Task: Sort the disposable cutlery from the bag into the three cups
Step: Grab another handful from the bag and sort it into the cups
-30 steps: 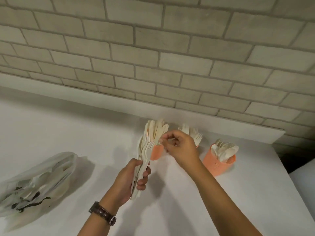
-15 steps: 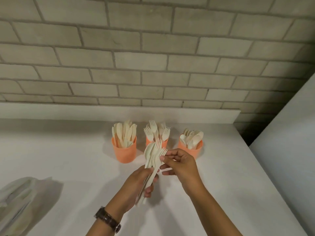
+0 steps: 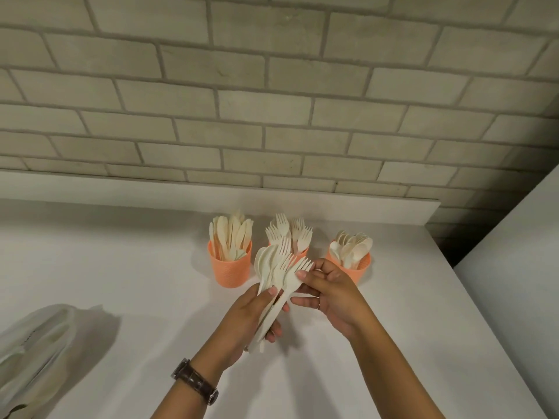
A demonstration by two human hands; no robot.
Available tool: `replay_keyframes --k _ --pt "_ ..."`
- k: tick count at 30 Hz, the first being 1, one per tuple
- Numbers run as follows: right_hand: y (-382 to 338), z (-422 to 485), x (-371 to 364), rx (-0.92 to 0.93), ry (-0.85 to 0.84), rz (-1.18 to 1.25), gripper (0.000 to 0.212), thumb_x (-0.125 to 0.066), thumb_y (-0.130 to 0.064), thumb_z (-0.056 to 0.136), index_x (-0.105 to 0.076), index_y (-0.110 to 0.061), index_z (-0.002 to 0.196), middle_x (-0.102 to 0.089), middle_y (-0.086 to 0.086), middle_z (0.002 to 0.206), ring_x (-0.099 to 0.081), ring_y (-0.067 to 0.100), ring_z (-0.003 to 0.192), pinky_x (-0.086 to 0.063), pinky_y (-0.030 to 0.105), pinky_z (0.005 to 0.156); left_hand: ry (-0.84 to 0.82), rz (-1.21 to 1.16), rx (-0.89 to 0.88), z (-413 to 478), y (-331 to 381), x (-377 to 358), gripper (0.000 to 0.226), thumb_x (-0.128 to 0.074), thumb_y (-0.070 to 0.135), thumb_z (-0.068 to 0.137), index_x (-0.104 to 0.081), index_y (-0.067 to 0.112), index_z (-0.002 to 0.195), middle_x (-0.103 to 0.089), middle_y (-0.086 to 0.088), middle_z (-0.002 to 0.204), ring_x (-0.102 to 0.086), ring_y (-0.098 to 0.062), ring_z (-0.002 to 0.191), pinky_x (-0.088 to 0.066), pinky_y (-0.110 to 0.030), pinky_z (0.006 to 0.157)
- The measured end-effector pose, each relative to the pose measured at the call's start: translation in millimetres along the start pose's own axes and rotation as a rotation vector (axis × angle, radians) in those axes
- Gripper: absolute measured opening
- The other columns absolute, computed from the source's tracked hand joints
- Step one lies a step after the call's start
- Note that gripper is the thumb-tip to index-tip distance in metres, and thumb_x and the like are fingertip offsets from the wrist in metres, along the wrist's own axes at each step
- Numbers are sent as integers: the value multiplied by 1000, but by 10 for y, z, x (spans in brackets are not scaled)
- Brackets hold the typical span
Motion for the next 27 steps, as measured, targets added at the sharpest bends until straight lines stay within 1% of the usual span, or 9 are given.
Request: replay_keyframes --k 6,9,12,16,18,20,22,24,27 --pt "13 84 -71 -19 -75 -56 9 -65 -5 82 -58 -10 86 -70 16 95 -68 28 83 -59 33 69 -150 -78 50 -25 21 48 27 -40 31 97 -51 20 119 -71 -5 86 -63 -23 55 -55 -30 54" --pt "17 131 -97 -14 -21 -80 14 -69 -2 78 -57 -6 85 -66 23 97 -63 35 83 -60 33 67 -132 -93 65 -17 -23 69 29 -37 34 98 -50 21 120 -72 -6 90 -67 -27 62 -57 -33 59" --pt "14 159 -126 -17 -27 -130 16 -69 -1 78 -57 -4 87 -67 20 92 -65 29 76 -60 29 62 -80 -89 68 18 -107 88 31 -35 36 98 -50 20 119 -72 -9 94 -69 -29 74 -58 -38 65" --pt "49 194 -177 -34 -58 -152 19 -68 1 79 -56 -4 92 -71 8 82 -68 20 68 -58 27 56 -52 -40 66 27 -172 123 27 -36 36 98 -51 24 117 -73 -8 93 -69 -24 75 -59 -38 65" --pt "67 204 -196 -34 -55 -116 23 -68 2 78 -55 -6 96 -72 9 85 -68 20 68 -58 28 57 -47 -3 56 33 -173 157 25 -36 35 98 -49 26 118 -73 -6 90 -66 -19 68 -58 -35 61" --pt "73 207 -203 -25 -60 -128 24 -68 2 78 -60 -5 100 -72 10 90 -69 20 71 -58 26 60 -33 24 50 46 -169 190 23 -38 34 98 -50 29 116 -71 -5 89 -65 -13 65 -57 -32 57" --pt "71 218 -194 -20 -67 -143 21 -67 2 79 -65 0 100 -71 13 91 -69 19 73 -57 24 62 10 55 53 64 -169 210 23 -39 35 98 -54 25 113 -68 -4 90 -63 -10 67 -54 -25 56" --pt "55 232 -159 -36 -68 -108 20 -66 3 79 -65 6 98 -68 14 90 -66 17 71 -56 22 62 83 59 68 77 -177 235 25 -40 32 98 -58 15 100 -61 -3 86 -55 -13 68 -51 -20 56" --pt "-8 235 -95 -37 -117 -60 11 -61 3 82 -65 1 93 -70 8 85 -67 15 74 -56 22 66 117 -52 112 67 -187 295 28 -43 30 97 -55 11 82 -50 -1 73 -43 -13 59 -45 -20 56"
Point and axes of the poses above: each hand's wrist, its own z-axis towards the middle knuckle, its own x-axis out of the back of the hand, y = z × x, the point moved 2 cm from there along z, towards the middle knuckle
